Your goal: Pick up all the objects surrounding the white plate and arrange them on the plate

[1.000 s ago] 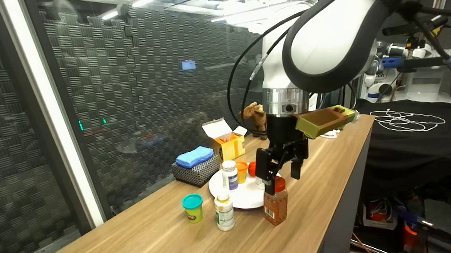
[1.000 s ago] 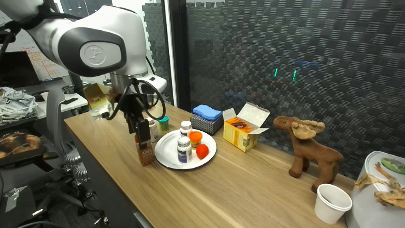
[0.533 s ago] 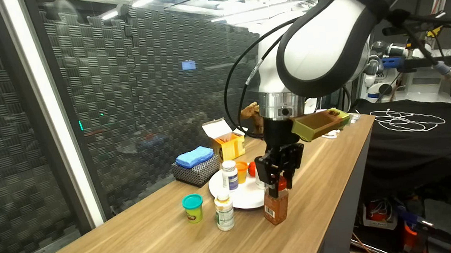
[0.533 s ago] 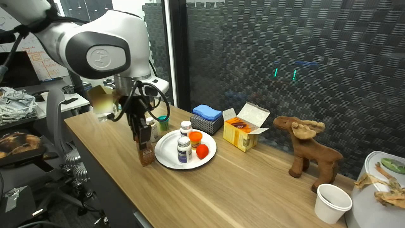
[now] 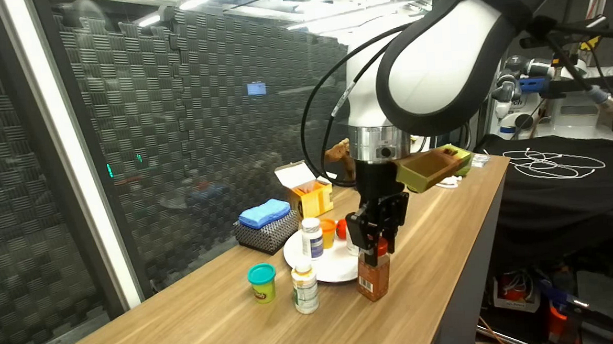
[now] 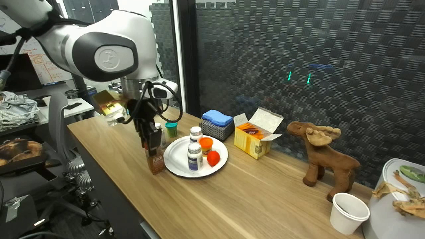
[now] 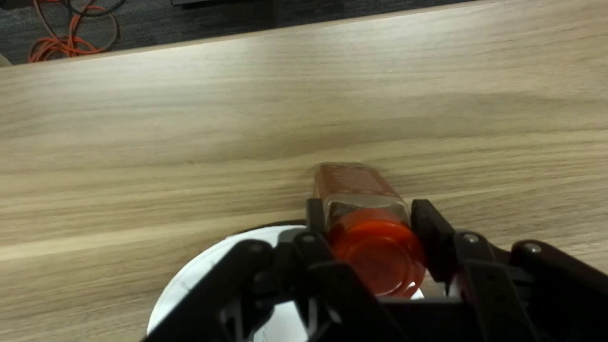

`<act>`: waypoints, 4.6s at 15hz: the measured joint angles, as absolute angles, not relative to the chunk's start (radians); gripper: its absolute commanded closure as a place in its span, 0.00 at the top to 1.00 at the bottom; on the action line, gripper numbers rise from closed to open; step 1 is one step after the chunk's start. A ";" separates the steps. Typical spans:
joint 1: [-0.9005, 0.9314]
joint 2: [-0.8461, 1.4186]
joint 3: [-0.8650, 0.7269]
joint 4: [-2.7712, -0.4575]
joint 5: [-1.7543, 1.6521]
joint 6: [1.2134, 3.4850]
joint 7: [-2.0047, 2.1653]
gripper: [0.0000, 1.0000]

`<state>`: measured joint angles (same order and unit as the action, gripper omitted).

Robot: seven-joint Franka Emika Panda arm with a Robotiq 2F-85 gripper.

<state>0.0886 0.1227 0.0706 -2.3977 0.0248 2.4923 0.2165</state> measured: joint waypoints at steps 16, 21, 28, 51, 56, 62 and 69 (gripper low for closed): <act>0.068 0.170 0.051 -2.164 -0.060 2.306 0.145 0.24; 0.035 0.288 0.045 -2.066 -0.010 2.308 0.047 0.24; 0.024 0.387 0.045 -1.985 0.018 2.340 0.001 0.24; 0.068 0.397 -0.012 -1.965 -0.157 2.405 0.078 1.00; 0.107 0.325 0.003 -1.974 -0.157 2.418 0.093 1.00; 0.149 0.268 0.076 -2.015 -0.155 2.396 0.095 1.00; 0.167 0.271 0.124 -2.083 -0.144 2.374 0.058 1.00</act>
<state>0.1668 0.2708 0.1240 -2.0826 -0.1441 2.3736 0.0580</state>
